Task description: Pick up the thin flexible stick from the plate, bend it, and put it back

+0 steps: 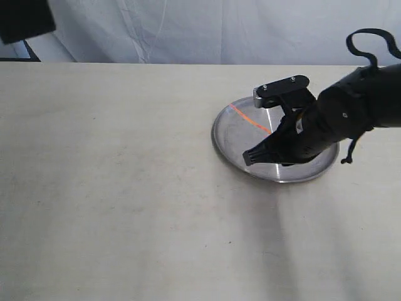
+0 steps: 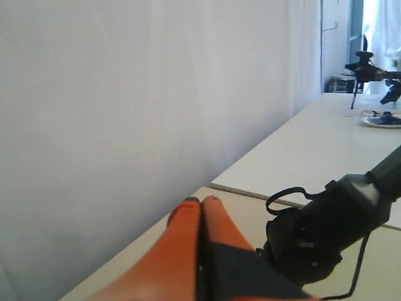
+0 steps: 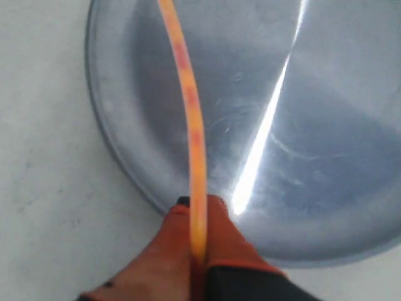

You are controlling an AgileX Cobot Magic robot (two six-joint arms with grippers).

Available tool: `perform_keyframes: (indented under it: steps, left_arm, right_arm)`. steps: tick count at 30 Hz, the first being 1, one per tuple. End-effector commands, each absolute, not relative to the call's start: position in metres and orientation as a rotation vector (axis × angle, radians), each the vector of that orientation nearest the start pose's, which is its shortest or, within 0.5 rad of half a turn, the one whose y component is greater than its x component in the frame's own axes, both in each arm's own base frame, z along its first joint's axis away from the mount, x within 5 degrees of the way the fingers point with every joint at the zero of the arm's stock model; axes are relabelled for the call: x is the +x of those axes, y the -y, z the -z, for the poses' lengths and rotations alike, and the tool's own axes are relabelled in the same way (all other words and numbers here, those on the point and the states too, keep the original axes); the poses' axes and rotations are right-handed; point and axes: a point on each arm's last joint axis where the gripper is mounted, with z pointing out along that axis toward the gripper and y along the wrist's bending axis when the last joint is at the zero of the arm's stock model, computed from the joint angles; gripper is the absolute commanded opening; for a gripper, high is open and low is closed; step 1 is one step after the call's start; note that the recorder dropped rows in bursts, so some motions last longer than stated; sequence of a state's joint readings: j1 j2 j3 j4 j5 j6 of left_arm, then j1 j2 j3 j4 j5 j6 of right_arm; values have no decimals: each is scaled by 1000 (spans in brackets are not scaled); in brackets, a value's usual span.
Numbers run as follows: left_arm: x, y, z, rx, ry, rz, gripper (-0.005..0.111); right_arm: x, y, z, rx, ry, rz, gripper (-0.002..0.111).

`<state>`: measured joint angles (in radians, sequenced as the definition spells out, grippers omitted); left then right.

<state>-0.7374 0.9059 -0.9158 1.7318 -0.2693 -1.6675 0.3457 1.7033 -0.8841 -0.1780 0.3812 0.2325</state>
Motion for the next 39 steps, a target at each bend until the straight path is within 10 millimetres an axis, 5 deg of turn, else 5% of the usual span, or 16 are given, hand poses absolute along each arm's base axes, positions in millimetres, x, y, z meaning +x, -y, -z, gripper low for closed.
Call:
perform_keyframes:
  steps: [1,6,11,19,24,27,33,39]
  left_arm:
    - [130,134,-396,709,-1424,633,0]
    - [132,131,-371,708,-1494,599,0]
    - [130,130,-370,705,-1493,597,0]
    - [130,129,-371,700,-1490,594,0]
    - [130,129,-371,697,-1490,592,0]
    - [131,129,-371,693,-1490,589,0]
    - [131,129,-371,693,-1490,589,0]
    - [131,129,-371,693,-1490,589,0]
  right_arm:
    - [322,-98,-160,-375,-2649,106,-1]
    - [339,-80,-158,-295,-2595,348,-1]
    - [346,-63,-148,-269,-2613,393,0]
    - [350,-61,-142,-247,-2606,323,48]
    - [344,-58,-149,-139,-2648,336,50]
    - [338,-55,-175,-86,-2608,336,43]
    - [303,-46,-260,22,-2427,251,-1]
    - [242,-30,-327,185,-2280,151,0]
